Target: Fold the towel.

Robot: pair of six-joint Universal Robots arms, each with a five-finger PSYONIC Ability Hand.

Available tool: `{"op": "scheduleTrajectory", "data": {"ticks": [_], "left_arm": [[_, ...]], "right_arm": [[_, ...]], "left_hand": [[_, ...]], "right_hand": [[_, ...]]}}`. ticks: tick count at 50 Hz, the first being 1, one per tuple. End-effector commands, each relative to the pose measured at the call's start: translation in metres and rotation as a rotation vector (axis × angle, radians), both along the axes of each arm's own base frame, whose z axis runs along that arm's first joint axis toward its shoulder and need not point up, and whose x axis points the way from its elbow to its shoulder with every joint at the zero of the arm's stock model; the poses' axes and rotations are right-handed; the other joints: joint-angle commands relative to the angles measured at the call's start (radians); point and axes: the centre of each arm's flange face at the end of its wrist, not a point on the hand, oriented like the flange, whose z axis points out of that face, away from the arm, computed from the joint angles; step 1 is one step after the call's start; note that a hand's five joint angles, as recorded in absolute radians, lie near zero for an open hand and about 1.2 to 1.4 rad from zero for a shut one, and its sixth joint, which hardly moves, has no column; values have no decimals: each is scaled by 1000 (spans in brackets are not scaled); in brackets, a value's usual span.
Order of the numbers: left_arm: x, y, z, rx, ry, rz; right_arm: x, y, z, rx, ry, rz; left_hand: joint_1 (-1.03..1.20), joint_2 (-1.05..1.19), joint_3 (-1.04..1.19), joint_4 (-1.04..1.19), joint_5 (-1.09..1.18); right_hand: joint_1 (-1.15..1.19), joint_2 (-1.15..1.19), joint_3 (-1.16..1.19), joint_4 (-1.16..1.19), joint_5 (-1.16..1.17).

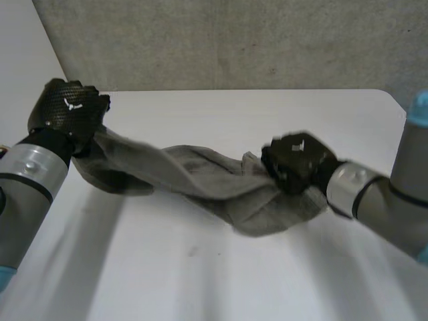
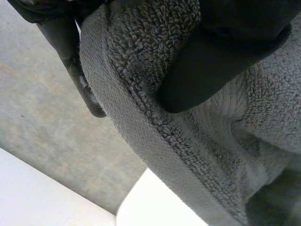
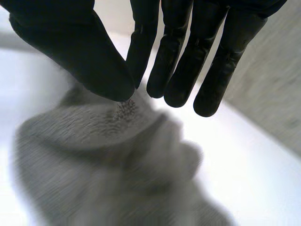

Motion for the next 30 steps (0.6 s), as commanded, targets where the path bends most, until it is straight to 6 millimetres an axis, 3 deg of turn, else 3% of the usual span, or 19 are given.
{"op": "scheduleTrajectory", "data": {"ticks": [1, 4, 5, 6, 7, 12, 14, 17, 22, 30], "left_arm": [[3, 6, -17, 64, -1, 1], [4, 6, -21, 77, -3, 4], [5, 7, -23, 83, -3, 6], [5, 7, -25, 90, -5, 7], [5, 7, -25, 90, -6, 7], [5, 12, -31, 110, -11, 3], [4, 13, -31, 110, -11, 0], [3, 16, -32, 113, -12, -6], [4, 17, -33, 115, -13, -6], [4, 17, -34, 120, -14, -6]], "right_arm": [[-15, 45, -29, 133, 181, 95], [-15, 46, -26, 133, 186, 105], [-13, 42, -19, 97, 174, 101], [-10, 34, -9, 39, 153, 88], [-10, 34, -9, 38, 153, 88], [6, -3, 40, -176, 65, 62], [10, -12, 45, -202, 55, 62], [20, -30, 38, -210, 58, 68], [38, -40, 41, -262, 48, 109], [61, -53, 9, -342, 170, 218]], "left_hand": [[225, 179, 180, 179, 197], [225, 179, 180, 179, 197], [225, 179, 180, 179, 197], [225, 179, 180, 179, 197], [225, 179, 180, 179, 197], [225, 179, 180, 179, 197], [225, 179, 180, 179, 197], [225, 179, 180, 179, 197], [225, 179, 180, 179, 197], [225, 179, 180, 179, 197]], "right_hand": [[430, 225, 214, 207, 240], [366, 161, 151, 144, 176], [-6, -211, -221, -228, -196], [-155, -360, -370, -377, -345], [-156, -361, -372, -379, -346], [-247, -452, -463, -470, -437], [-250, -455, -466, -473, -440], [-314, -519, -530, -537, -504], [-403, -608, -618, -625, -593], [-441, -646, -656, -664, -631]]}}
